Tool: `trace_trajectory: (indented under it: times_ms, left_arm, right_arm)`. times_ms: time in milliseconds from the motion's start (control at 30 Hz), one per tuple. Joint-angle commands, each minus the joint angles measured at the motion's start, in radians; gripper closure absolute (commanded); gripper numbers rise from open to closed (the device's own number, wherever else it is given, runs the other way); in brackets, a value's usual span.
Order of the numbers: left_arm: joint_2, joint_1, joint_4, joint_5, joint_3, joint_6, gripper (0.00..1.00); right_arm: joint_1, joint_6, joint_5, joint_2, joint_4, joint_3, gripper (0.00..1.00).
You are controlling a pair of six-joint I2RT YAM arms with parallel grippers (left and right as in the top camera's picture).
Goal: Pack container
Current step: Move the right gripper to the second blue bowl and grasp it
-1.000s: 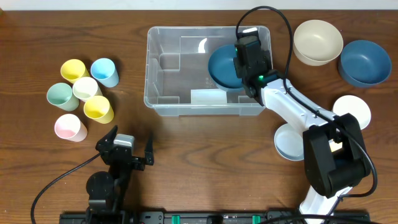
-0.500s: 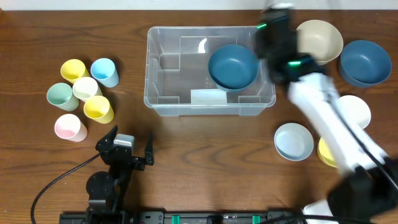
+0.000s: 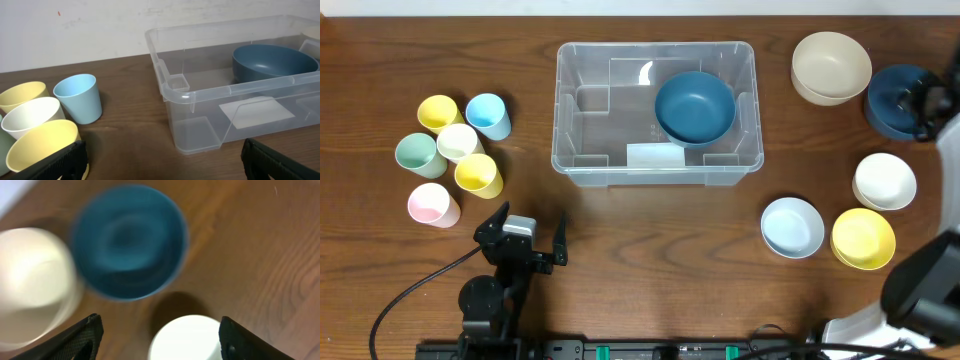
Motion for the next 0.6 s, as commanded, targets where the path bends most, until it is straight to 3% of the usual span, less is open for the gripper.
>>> trace_trajectory:
  times_ms: [0, 567]
  left_arm:
    - [-0.005, 0.005, -0.028, 0.011, -0.017, 0.006, 0.02]
    - [-0.005, 0.005, -0.028, 0.011, -0.017, 0.006, 0.02]
  right_arm:
    - [-0.074, 0.021, -0.101, 0.057, 0.011, -0.008, 0.27]
    - [-0.124, -0.048, -0.216, 0.286, 0.241, -0.008, 0.36]
